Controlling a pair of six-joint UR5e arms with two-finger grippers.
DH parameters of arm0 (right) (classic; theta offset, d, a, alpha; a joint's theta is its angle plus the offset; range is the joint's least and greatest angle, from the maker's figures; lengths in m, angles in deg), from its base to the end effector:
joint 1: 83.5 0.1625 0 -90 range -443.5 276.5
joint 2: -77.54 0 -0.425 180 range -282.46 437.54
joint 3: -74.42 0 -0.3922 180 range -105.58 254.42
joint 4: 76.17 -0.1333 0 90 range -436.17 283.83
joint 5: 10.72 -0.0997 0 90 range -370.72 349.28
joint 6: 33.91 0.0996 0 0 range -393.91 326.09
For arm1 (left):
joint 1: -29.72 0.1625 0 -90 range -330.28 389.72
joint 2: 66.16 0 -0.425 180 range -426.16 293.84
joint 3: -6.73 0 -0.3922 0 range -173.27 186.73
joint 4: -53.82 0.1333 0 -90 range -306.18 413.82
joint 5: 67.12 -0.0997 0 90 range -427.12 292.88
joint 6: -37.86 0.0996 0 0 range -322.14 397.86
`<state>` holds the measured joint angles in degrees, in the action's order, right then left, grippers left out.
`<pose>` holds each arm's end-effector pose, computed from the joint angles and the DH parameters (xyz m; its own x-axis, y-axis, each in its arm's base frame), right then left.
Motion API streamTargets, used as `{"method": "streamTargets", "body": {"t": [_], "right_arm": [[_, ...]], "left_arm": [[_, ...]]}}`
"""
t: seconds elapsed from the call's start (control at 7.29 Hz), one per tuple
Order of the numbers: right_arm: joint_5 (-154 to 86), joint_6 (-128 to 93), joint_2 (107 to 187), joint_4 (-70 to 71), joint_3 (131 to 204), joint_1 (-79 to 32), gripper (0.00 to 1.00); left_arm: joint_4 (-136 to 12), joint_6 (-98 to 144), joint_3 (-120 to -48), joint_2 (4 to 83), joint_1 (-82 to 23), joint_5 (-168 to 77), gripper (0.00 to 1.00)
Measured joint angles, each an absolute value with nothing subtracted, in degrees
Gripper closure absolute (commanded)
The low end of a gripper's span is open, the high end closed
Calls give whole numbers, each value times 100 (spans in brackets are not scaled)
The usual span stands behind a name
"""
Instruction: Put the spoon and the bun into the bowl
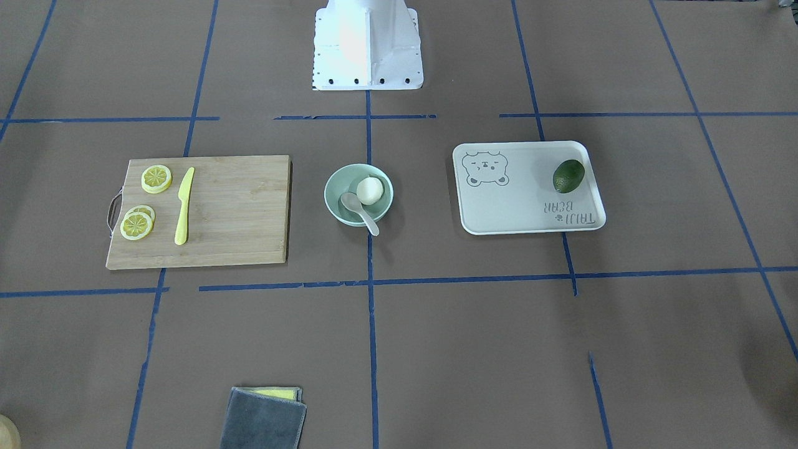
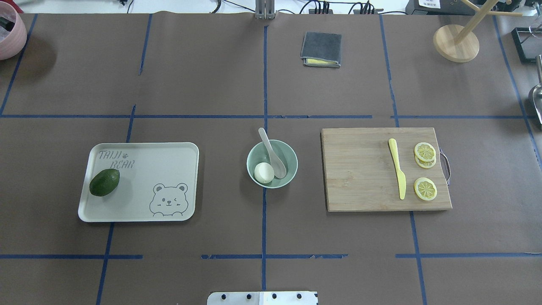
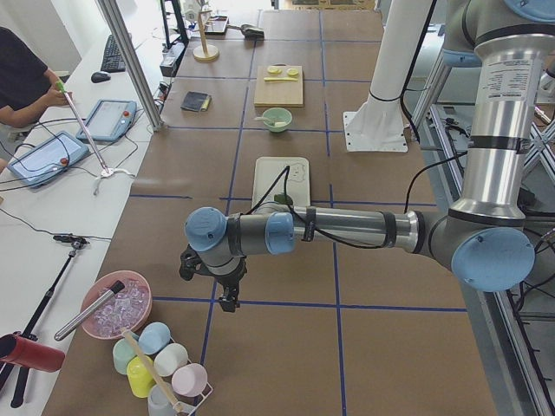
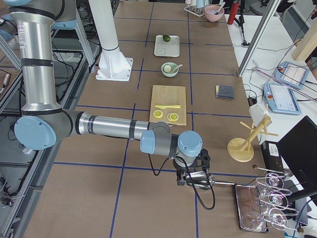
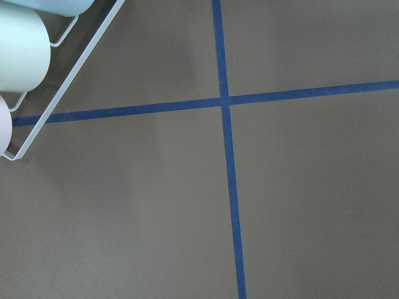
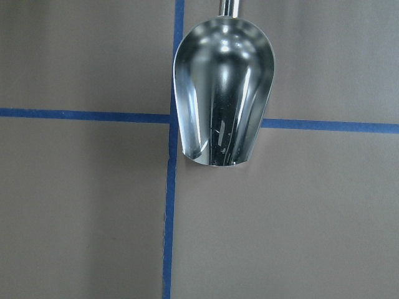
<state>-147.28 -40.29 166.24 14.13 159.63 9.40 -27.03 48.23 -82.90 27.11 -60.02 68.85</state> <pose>0.0860 -0.4923 0.6862 0.6857 -0.0285 0.7274 0.0259 0.9996 0.0148 -0.0594 -0.5078 0.6466 0.6832 0.1050 -0.7226 -0.1296 0.9913 0.0216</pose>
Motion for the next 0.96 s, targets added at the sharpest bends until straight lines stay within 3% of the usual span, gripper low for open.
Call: {"method": "streamTargets", "body": {"t": [0.96], "right_arm": [[-14739,-3848,16621,1269,16010,939,0]], "left_arm": [[-2703,4832,-8287,2709,-6002,6876,0]]}}
